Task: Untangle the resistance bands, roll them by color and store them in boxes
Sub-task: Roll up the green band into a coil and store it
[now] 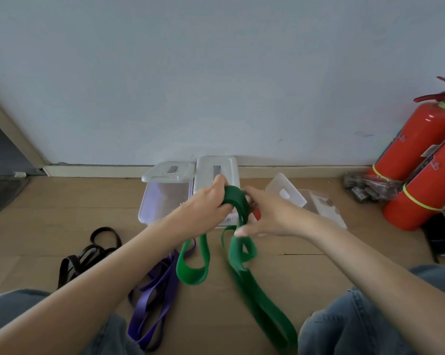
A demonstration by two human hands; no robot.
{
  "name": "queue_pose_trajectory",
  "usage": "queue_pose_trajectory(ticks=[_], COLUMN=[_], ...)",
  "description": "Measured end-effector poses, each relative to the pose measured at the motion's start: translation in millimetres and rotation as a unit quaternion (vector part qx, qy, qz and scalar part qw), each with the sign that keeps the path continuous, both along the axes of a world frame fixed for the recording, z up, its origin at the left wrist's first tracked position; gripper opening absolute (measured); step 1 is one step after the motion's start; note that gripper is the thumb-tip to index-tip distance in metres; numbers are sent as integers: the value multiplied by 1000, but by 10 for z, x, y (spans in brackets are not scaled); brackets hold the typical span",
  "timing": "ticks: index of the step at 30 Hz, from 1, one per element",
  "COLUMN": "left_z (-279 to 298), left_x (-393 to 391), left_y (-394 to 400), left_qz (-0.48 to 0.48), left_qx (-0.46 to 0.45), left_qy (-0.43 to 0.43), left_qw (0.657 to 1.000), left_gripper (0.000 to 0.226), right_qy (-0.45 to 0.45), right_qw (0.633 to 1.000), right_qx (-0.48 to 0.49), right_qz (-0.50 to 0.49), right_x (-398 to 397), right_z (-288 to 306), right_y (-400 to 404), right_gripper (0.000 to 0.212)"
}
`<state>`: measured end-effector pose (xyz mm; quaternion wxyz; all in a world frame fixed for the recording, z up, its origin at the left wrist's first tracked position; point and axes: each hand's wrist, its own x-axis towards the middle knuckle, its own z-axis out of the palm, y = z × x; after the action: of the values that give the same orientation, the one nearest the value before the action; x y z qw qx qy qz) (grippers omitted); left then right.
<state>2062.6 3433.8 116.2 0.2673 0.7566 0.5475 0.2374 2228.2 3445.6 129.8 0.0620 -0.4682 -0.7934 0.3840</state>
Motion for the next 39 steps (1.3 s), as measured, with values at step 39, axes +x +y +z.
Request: queue_pose_trajectory(ticks=[39], left_z=[136], left_x=[-309], left_y=[37], left_qz=[-39], left_qx=[-162], left_qy=[-23], left_qw=[986], left_gripper=[15], right_qy=[61], right_qw=[989], right_qx=[135], right_qz=[22], right_x=[109], right_z=[192], right_y=[94], right_gripper=[41])
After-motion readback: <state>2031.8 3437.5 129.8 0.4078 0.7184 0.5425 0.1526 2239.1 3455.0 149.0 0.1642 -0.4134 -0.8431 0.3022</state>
